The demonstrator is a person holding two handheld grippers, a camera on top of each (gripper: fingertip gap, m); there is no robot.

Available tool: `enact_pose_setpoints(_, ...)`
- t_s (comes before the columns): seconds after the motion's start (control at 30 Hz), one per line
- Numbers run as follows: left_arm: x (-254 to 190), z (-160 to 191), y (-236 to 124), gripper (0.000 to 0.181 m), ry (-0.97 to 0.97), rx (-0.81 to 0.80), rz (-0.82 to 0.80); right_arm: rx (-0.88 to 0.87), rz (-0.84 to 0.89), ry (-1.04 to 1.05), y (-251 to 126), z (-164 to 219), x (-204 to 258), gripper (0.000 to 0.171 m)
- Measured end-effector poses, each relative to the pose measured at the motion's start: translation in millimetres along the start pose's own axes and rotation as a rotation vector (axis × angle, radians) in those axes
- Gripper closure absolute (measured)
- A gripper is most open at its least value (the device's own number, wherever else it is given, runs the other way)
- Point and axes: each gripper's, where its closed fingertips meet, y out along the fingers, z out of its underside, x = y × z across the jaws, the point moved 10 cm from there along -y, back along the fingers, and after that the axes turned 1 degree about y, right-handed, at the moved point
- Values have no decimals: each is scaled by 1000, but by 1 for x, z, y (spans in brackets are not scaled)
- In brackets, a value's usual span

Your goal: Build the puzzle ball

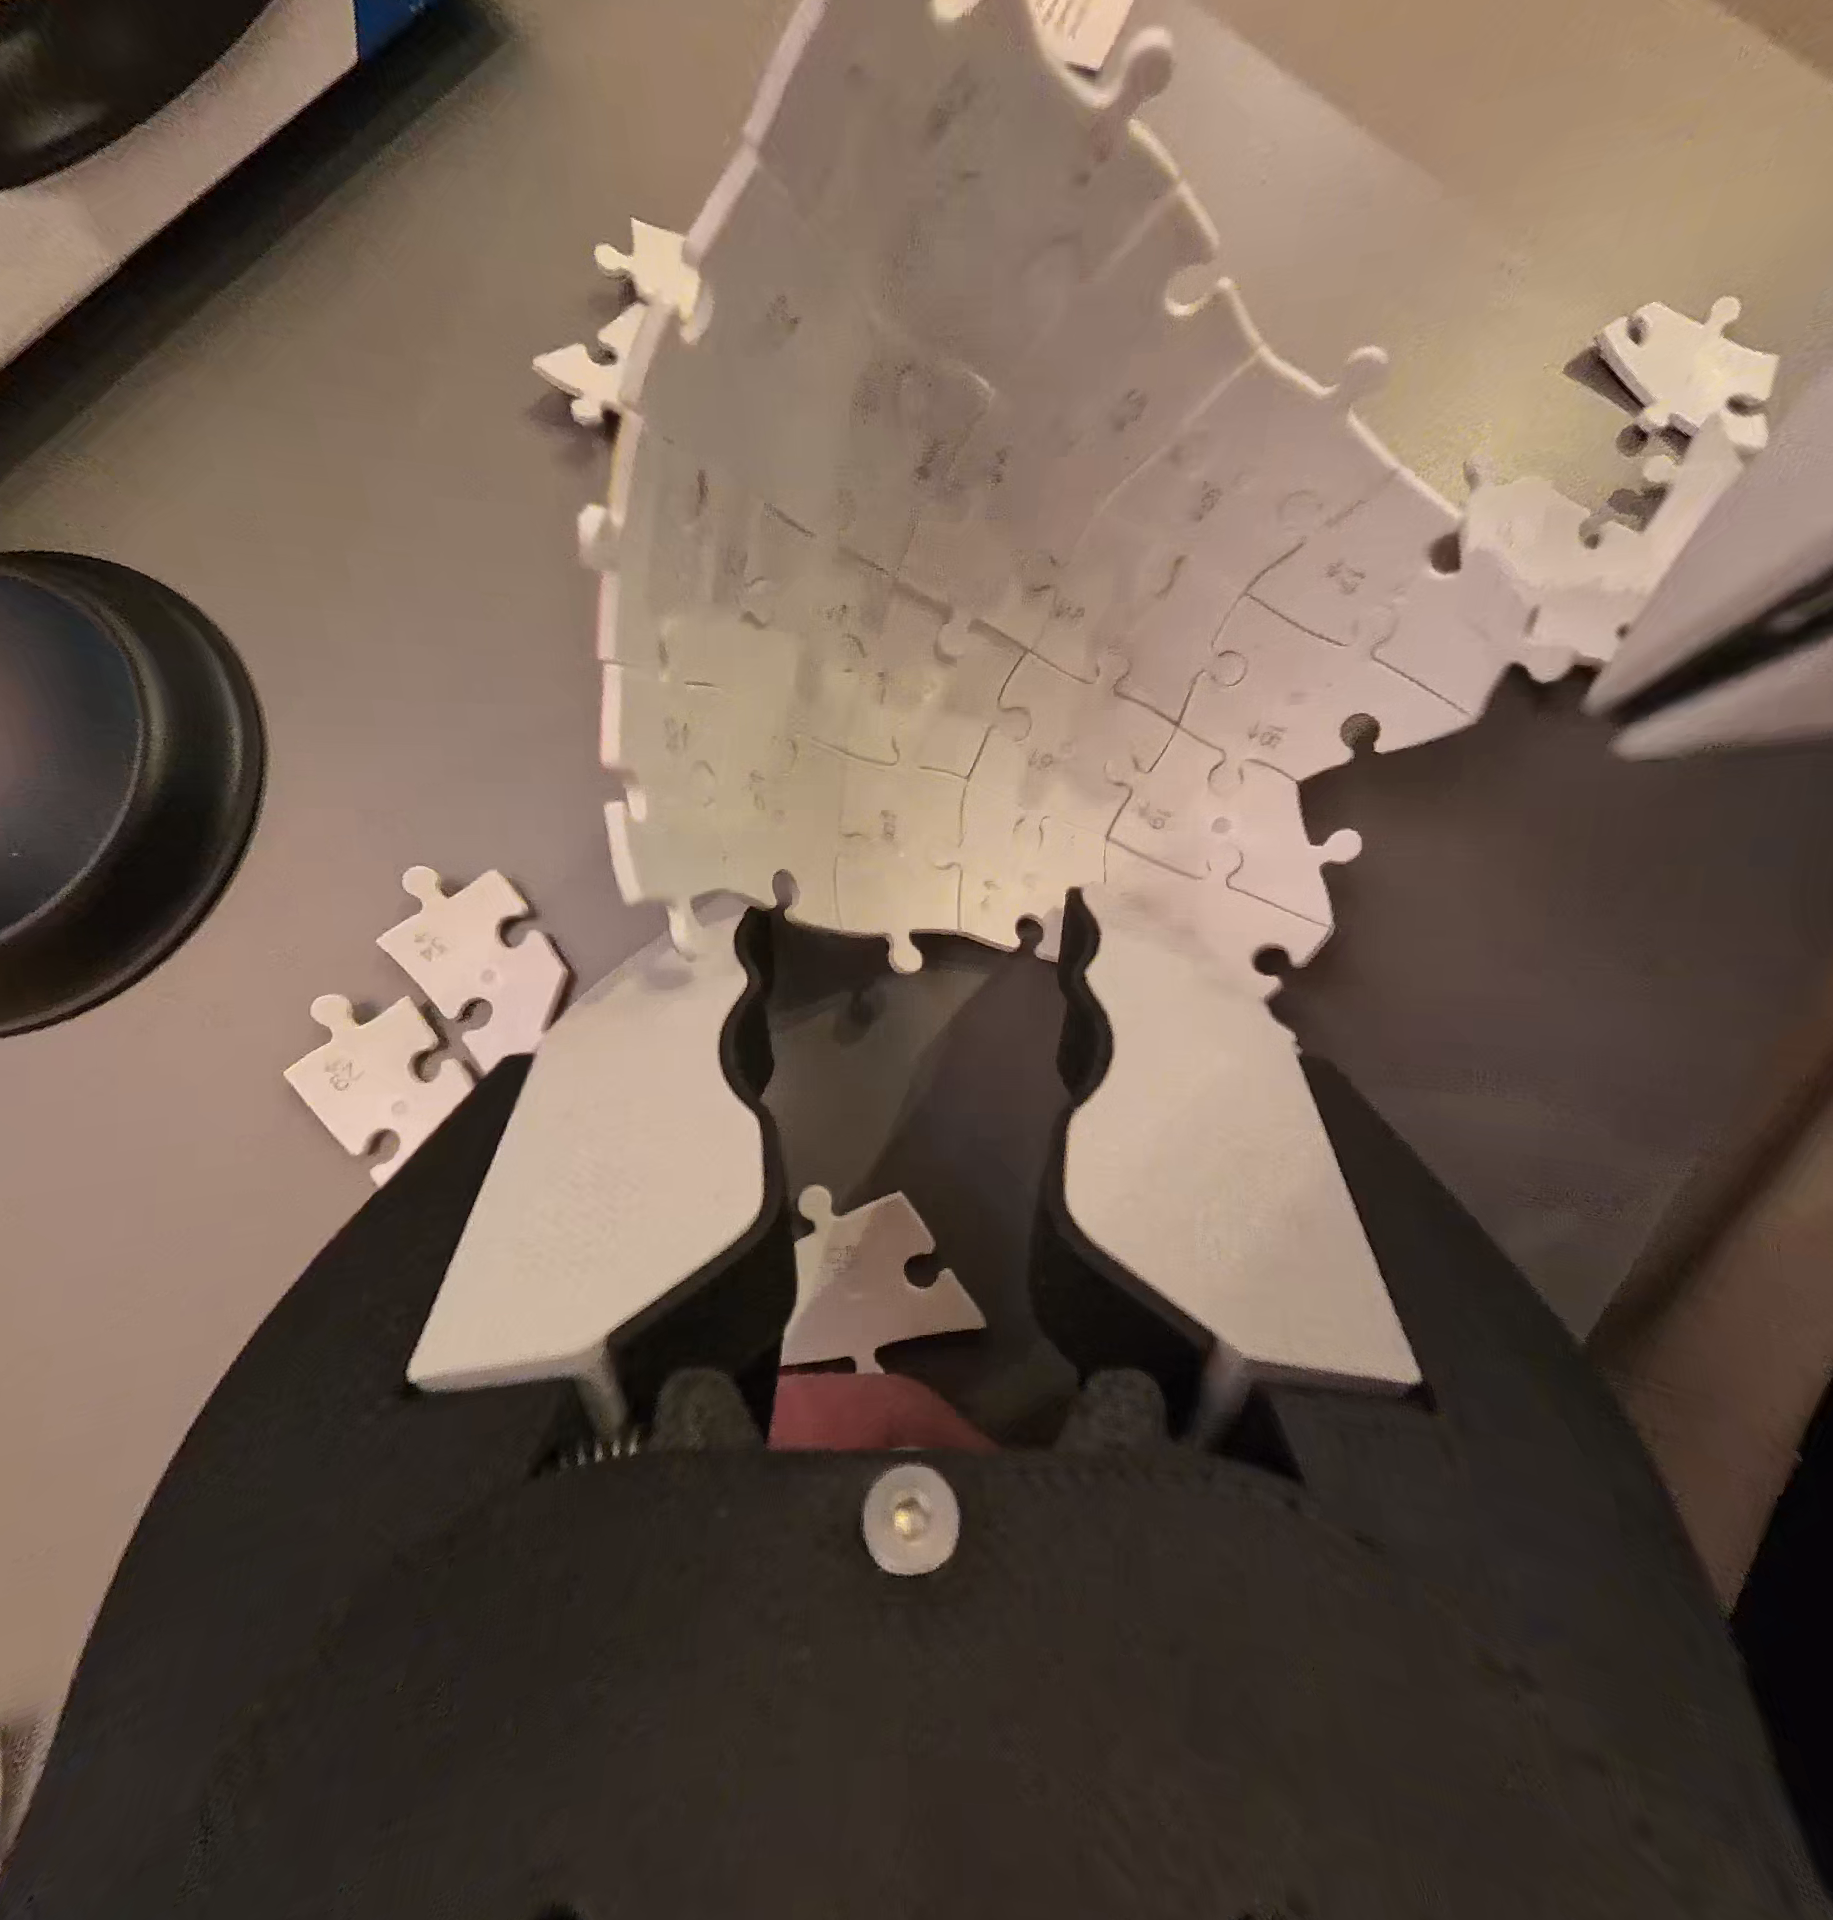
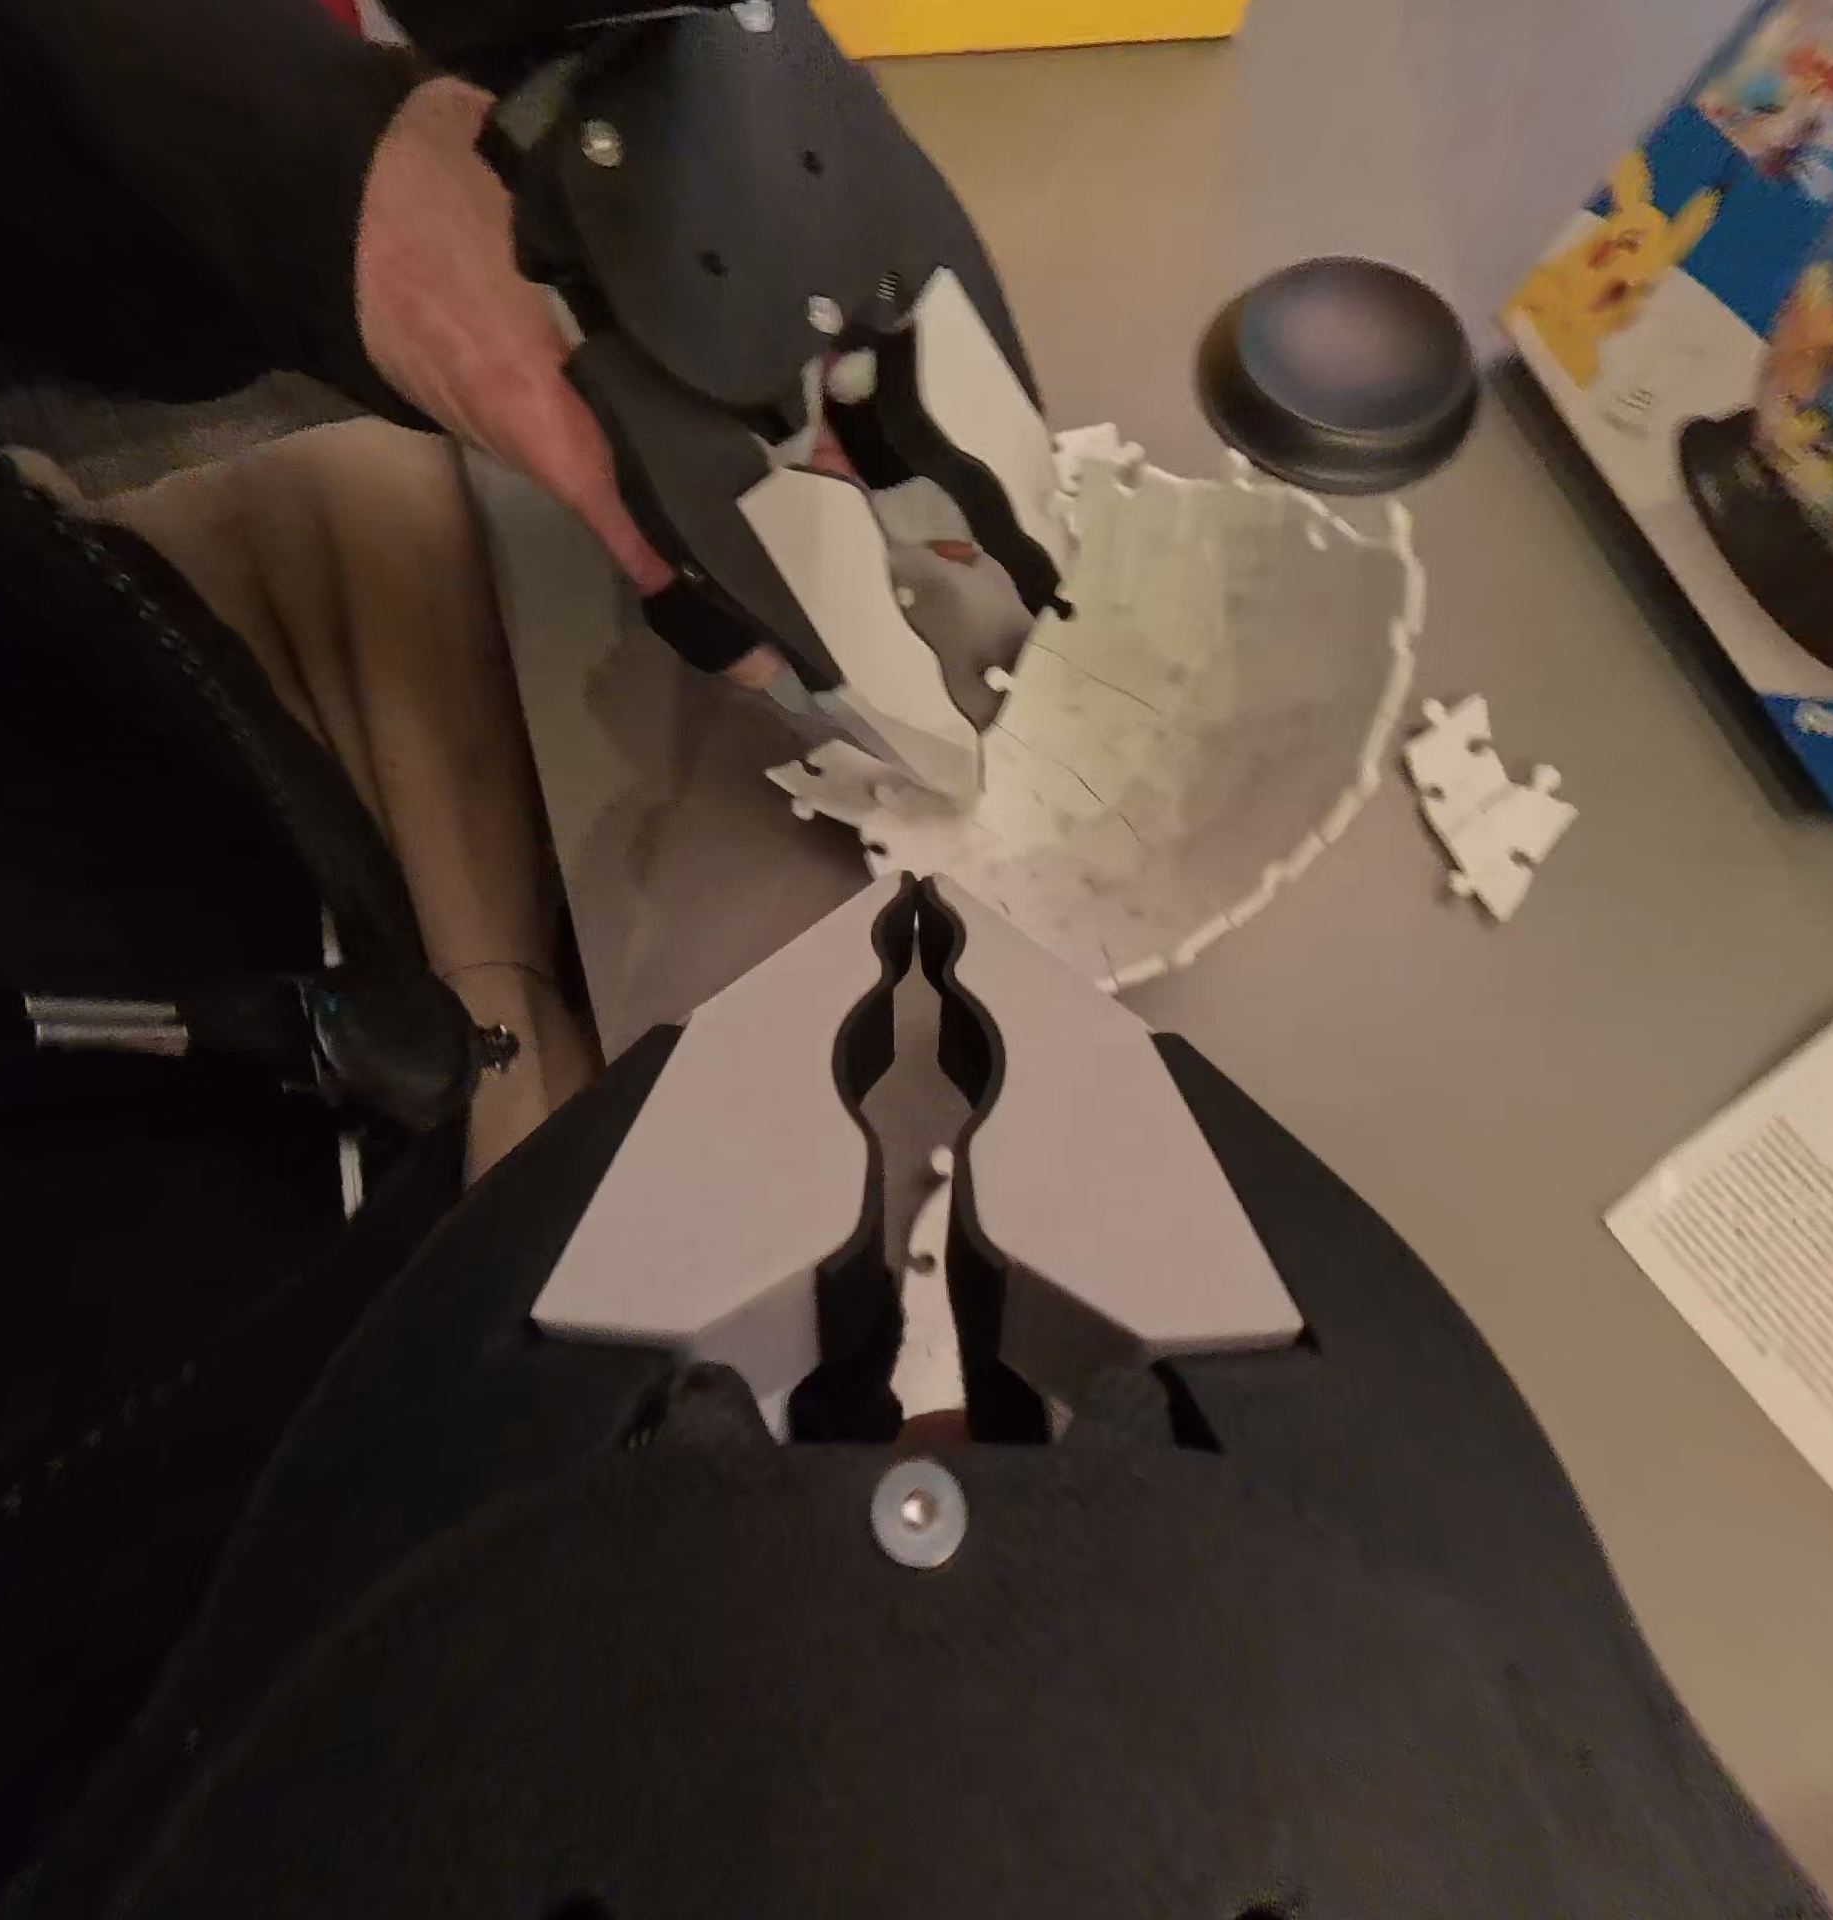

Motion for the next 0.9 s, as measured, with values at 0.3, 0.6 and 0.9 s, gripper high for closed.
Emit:
enact_pose_setpoints(0.3,-1,1,0,129,3,-5,-7,125,55,-112,41,0,13,171)
enact_pose_setpoints(0.6,0,2,-2,129,0,-4,13,173,93,-161,50,6,14,171)
enact_pose_setpoints(0.9,-5,3,-8,124,38,6,100,181,95,-159,51,8,13,171)
